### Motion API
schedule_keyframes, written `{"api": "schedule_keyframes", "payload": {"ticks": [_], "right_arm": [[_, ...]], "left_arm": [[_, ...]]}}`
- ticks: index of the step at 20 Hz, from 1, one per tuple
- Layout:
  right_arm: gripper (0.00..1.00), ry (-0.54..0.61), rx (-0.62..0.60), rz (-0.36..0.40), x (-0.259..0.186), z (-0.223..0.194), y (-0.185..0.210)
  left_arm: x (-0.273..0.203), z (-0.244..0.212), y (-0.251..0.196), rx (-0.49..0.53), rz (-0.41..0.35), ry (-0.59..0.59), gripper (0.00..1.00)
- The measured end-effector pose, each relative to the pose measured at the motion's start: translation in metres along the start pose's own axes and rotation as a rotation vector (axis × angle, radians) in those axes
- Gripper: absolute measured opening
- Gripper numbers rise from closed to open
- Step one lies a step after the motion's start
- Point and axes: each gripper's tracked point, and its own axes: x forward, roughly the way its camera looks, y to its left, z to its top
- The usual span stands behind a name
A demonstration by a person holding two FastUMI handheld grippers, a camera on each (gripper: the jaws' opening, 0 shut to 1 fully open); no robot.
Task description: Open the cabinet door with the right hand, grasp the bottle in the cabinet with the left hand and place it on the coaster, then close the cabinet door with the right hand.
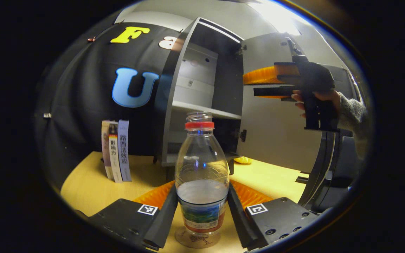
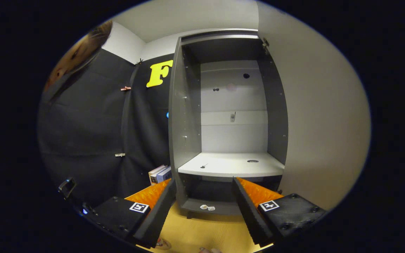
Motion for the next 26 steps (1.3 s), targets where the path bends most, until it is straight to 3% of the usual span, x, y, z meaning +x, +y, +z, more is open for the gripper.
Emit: {"api": "schedule_keyframes", "payload": {"ticks": [5, 9, 13, 14, 18, 24, 26], "right_arm": [[0.98, 0.059, 0.032, 0.037, 0.009, -0.028, 0.004], [0.98, 0.068, 0.075, 0.082, 0.012, -0.027, 0.017], [0.98, 0.064, 0.069, 0.091, 0.015, -0.021, 0.019], [0.98, 0.064, 0.076, 0.094, 0.014, -0.021, 0.020], [0.98, 0.076, 0.081, 0.083, 0.010, -0.019, 0.019], [0.98, 0.048, 0.015, 0.025, -0.020, 0.017, 0.002], [0.98, 0.015, 0.007, -0.004, -0.036, 0.037, -0.002]], "left_arm": [[0.000, -0.030, 0.012, 0.006, 0.007, 0.017, 0.77], [-0.010, -0.032, 0.010, 0.018, 0.005, -0.001, 0.77], [-0.016, -0.038, 0.004, 0.015, 0.001, 0.044, 0.84], [-0.017, -0.033, 0.003, 0.010, 0.000, 0.036, 0.90], [-0.017, -0.020, -0.004, -0.006, -0.019, 0.043, 0.93], [-0.009, 0.060, 0.006, 0.056, 0.034, 0.000, 0.94], [-0.008, 0.101, -0.006, 0.067, 0.003, -0.027, 0.94]]}}
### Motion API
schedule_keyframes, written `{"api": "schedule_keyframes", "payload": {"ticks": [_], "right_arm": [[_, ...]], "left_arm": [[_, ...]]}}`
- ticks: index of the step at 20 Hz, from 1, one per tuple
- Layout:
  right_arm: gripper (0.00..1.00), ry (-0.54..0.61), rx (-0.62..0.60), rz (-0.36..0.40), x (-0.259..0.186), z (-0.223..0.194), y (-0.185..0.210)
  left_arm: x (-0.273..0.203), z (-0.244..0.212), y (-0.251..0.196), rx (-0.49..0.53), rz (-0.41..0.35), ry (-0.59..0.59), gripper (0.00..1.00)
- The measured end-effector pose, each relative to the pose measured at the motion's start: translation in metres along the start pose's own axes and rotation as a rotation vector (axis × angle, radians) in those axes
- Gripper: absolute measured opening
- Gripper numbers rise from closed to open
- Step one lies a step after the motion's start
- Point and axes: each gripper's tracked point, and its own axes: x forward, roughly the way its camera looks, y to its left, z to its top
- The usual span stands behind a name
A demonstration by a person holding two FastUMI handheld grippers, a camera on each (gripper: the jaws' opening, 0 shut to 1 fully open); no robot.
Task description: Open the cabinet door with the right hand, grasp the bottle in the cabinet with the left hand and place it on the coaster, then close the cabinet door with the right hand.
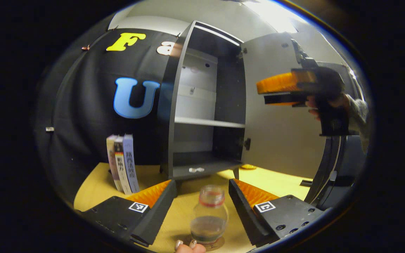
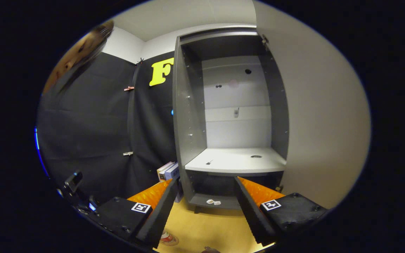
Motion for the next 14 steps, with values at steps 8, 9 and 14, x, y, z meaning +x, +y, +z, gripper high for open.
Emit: {"api": "schedule_keyframes", "payload": {"ticks": [8, 9, 14], "right_arm": [[0.97, 0.010, -0.080, -0.110, -0.117, 0.041, -0.019], [1.00, 0.025, -0.087, -0.145, -0.133, 0.039, -0.027], [0.94, 0.072, -0.076, -0.334, -0.207, 0.039, -0.077]], "left_arm": [[0.011, 0.126, -0.091, 0.112, -0.193, -0.044, 0.93], [0.016, 0.131, -0.106, 0.102, -0.227, -0.040, 0.94], [0.042, 0.143, -0.158, 0.060, -0.367, -0.021, 0.93]]}}
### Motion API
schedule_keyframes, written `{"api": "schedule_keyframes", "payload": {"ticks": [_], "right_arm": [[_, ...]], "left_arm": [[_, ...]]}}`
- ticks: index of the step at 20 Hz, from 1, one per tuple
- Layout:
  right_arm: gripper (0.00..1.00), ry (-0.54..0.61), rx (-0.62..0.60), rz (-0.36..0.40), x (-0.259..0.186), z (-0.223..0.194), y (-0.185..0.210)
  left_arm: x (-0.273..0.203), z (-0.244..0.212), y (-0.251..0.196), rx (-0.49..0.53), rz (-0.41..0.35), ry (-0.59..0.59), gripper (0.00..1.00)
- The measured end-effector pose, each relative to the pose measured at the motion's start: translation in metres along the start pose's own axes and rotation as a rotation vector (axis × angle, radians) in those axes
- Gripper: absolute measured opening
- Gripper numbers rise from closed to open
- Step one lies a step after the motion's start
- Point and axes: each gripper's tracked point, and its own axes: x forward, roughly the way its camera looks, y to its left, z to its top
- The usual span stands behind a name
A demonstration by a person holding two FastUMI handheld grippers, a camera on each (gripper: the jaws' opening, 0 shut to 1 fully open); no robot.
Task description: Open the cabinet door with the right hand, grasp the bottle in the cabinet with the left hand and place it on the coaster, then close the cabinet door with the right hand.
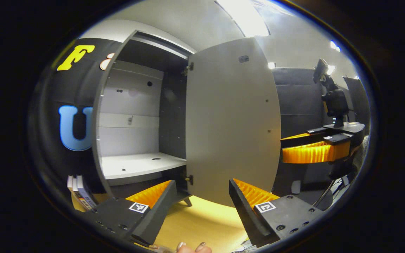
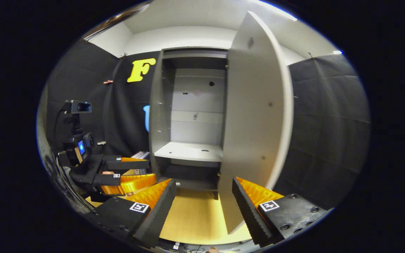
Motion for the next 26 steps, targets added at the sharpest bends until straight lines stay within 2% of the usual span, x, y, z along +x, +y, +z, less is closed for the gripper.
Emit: {"api": "schedule_keyframes", "payload": {"ticks": [1, 5, 7, 8, 9, 10, 11, 15, 16, 18, 19, 20, 22, 25, 26], "right_arm": [[0.94, -0.002, 0.019, -0.033, 0.004, 0.001, -0.006], [0.98, -0.065, 0.043, -0.152, -0.011, 0.019, -0.073], [1.00, -0.102, 0.061, -0.175, -0.010, 0.029, -0.101], [0.94, -0.108, 0.066, -0.180, -0.006, 0.029, -0.113], [0.98, -0.111, 0.069, -0.175, -0.002, 0.029, -0.123], [0.93, -0.120, 0.070, -0.161, 0.003, 0.031, -0.130], [0.98, -0.131, 0.077, -0.134, 0.007, 0.035, -0.132], [0.98, -0.142, 0.086, -0.023, 0.026, 0.046, -0.141], [0.98, -0.140, 0.089, 0.005, 0.033, 0.046, -0.135], [1.00, -0.135, 0.099, 0.061, 0.044, 0.047, -0.129], [0.97, -0.131, 0.111, 0.085, 0.047, 0.047, -0.127], [0.97, -0.124, 0.121, 0.100, 0.048, 0.046, -0.123], [0.96, -0.114, 0.114, 0.120, 0.050, 0.044, -0.117], [0.97, -0.102, 0.113, 0.184, 0.052, 0.044, -0.083], [0.97, -0.100, 0.120, 0.213, 0.053, 0.044, -0.069]], "left_arm": [[0.007, 0.006, -0.006, -0.001, -0.016, -0.007, 0.93], [0.040, 0.013, -0.019, -0.003, -0.037, -0.031, 0.95], [0.055, 0.014, -0.026, -0.039, -0.044, -0.031, 0.93], [0.059, 0.016, -0.029, -0.052, -0.045, -0.033, 0.93], [0.062, 0.017, -0.032, -0.059, -0.041, -0.037, 0.94], [0.066, 0.018, -0.032, -0.061, -0.028, -0.038, 0.94], [0.068, 0.018, -0.031, -0.061, -0.011, -0.037, 0.94], [0.073, 0.015, -0.026, -0.081, 0.064, -0.036, 0.92], [0.073, 0.014, -0.026, -0.090, 0.081, -0.034, 0.94], [0.072, 0.015, -0.020, -0.097, 0.121, -0.032, 0.92], [0.070, 0.013, -0.015, -0.099, 0.140, -0.030, 0.94], [0.066, 0.012, -0.010, -0.102, 0.160, -0.027, 0.92], [0.059, 0.008, 0.000, -0.107, 0.191, -0.014, 0.94], [0.046, 0.003, 0.015, -0.116, 0.237, 0.004, 0.92], [0.041, 0.003, 0.020, -0.122, 0.247, 0.004, 0.94]]}}
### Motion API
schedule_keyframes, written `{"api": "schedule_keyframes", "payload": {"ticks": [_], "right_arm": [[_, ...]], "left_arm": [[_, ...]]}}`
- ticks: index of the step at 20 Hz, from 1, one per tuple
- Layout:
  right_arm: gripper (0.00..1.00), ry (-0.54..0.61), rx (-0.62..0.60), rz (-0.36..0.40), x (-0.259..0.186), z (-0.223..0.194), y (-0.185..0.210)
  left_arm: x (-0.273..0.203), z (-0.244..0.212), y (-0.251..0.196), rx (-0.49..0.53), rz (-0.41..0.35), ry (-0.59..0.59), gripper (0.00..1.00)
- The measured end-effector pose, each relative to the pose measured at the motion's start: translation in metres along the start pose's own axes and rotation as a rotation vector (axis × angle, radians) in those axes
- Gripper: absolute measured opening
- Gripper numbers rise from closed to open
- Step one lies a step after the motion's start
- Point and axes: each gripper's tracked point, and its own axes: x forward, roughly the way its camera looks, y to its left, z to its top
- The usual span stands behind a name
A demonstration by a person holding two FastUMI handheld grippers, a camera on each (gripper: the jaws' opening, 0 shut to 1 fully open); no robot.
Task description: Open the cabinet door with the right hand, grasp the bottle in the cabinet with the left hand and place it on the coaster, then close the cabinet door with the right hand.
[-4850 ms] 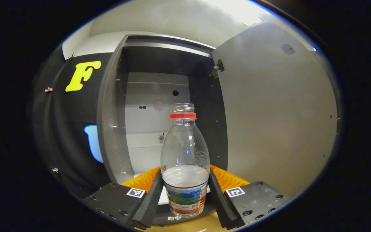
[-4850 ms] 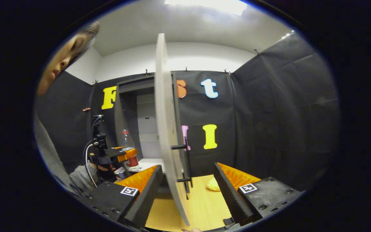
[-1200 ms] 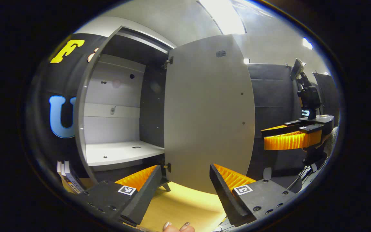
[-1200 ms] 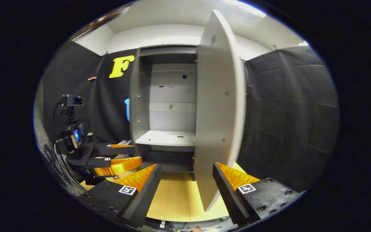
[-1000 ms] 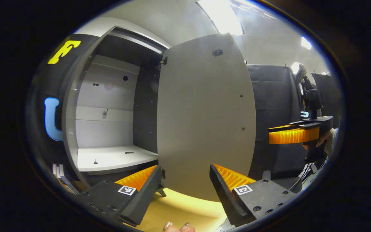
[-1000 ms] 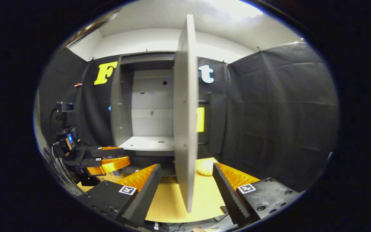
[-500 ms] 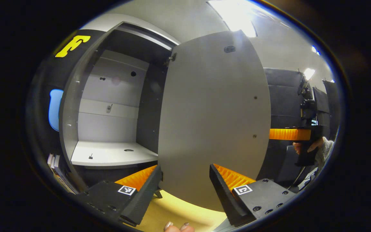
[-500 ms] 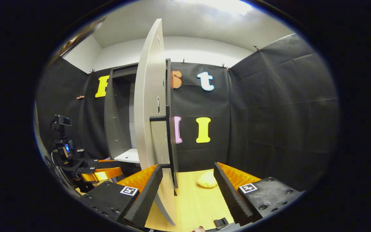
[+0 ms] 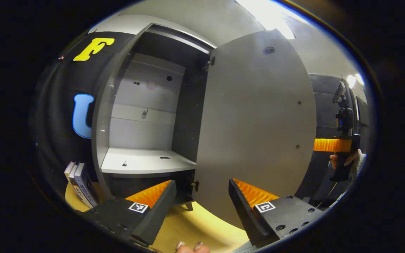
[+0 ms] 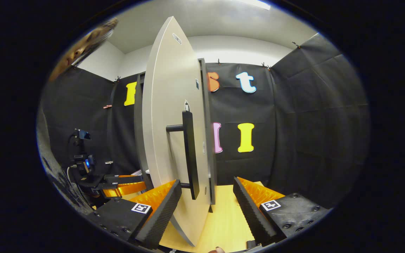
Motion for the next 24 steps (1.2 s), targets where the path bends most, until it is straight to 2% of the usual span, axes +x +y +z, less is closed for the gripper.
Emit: {"api": "schedule_keyframes", "payload": {"ticks": [4, 13, 14, 16, 18, 20, 22, 24], "right_arm": [[0.98, 0.004, 0.011, 0.089, 0.022, -0.009, 0.053], [0.98, -0.008, -0.027, 0.144, 0.080, -0.022, 0.145], [1.00, -0.010, -0.024, 0.155, 0.089, -0.024, 0.158], [0.98, 0.000, -0.020, 0.214, 0.098, -0.028, 0.185], [0.98, -0.002, -0.027, 0.243, 0.100, -0.026, 0.189], [0.98, 0.000, -0.019, 0.241, 0.100, -0.026, 0.181], [0.98, -0.010, -0.013, 0.197, 0.104, -0.025, 0.165], [0.98, -0.012, -0.038, 0.099, 0.118, -0.032, 0.142]], "left_arm": [[-0.023, 0.011, 0.028, -0.009, 0.039, -0.027, 0.94], [-0.084, 0.028, 0.093, 0.034, 0.134, -0.043, 0.94], [-0.088, 0.031, 0.097, 0.037, 0.142, -0.047, 0.94], [-0.094, 0.033, 0.106, 0.041, 0.164, -0.051, 0.94], [-0.100, 0.036, 0.113, 0.044, 0.195, -0.061, 0.92], [-0.103, 0.041, 0.114, 0.042, 0.228, -0.070, 0.94], [-0.102, 0.045, 0.112, 0.036, 0.252, -0.073, 0.94], [-0.100, 0.050, 0.106, 0.030, 0.274, -0.081, 0.94]]}}
